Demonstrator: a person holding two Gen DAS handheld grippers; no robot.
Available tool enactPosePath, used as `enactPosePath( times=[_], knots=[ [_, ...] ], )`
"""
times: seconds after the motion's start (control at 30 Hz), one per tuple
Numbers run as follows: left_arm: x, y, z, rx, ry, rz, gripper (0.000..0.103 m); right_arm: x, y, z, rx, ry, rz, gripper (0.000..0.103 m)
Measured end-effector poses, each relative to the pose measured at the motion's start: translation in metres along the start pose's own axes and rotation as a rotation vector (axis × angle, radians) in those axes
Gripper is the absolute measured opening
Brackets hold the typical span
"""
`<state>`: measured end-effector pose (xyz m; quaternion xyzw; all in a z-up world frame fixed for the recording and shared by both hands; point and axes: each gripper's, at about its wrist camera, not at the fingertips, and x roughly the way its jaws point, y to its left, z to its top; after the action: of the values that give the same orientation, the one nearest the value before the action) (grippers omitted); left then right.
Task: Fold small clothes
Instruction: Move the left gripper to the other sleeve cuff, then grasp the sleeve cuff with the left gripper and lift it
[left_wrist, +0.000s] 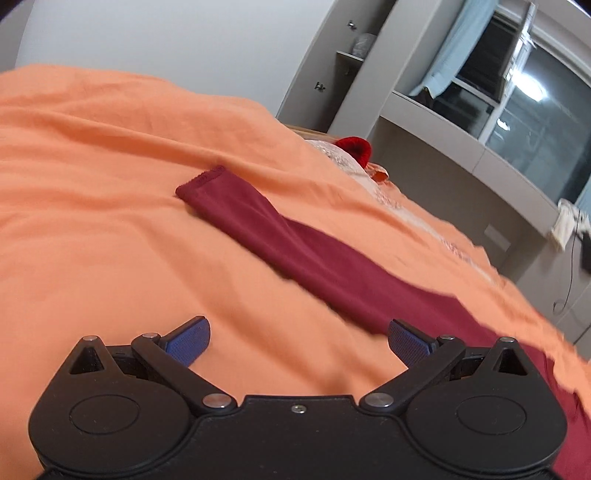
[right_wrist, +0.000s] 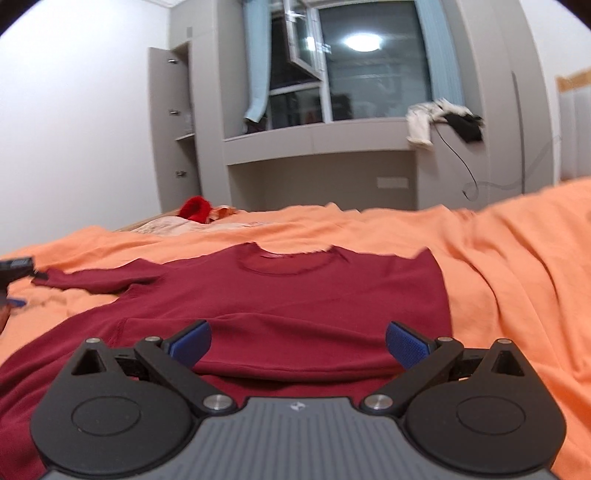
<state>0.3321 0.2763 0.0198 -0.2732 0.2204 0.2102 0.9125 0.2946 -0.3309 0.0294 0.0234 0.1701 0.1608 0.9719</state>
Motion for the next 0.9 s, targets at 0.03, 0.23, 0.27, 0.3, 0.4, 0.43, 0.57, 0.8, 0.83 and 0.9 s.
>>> enactPosePath(
  times=[0.03,0.23,0.27,0.3,0.4,0.43,0.57,0.8,0.83,0.9],
  knots=[
    [0.010,0.004,0.007,-0.020,0.007,0.009,0.102,0.001,0.003,0.000,-0.015,-0.004,0.007,0.103],
    [0.057,0.015,0.026,-0.083,-0.024,0.069,0.102,0.017,0.004,-0.006,-0.015,0.050,0.031,0.103],
    [0.062,0.017,0.027,-0.088,-0.038,0.077,0.102,0.020,0.003,-0.008,-0.011,0.061,0.037,0.103],
    [0.065,0.017,0.027,-0.092,-0.054,0.084,0.102,0.022,0.002,-0.009,-0.007,0.071,0.043,0.103],
    [0.070,0.018,0.030,-0.105,-0.104,0.098,0.102,0.028,0.002,-0.013,0.002,0.102,0.046,0.103],
    [0.070,0.020,0.031,-0.125,-0.141,0.092,0.102,0.029,0.001,-0.015,0.002,0.104,0.046,0.103],
    [0.072,0.029,0.039,-0.219,-0.236,0.095,0.087,0.029,-0.003,-0.018,0.014,0.102,0.060,0.103],
    [0.081,0.039,0.045,-0.290,-0.224,0.123,0.012,0.034,-0.015,-0.021,0.092,0.141,0.056,0.103],
    [0.079,0.040,0.045,-0.297,-0.233,0.119,0.003,0.034,-0.018,-0.022,0.105,0.144,0.055,0.103],
    [0.072,0.038,0.046,-0.295,-0.265,0.091,0.004,0.034,-0.021,-0.022,0.123,0.145,0.057,0.103]
  ],
)
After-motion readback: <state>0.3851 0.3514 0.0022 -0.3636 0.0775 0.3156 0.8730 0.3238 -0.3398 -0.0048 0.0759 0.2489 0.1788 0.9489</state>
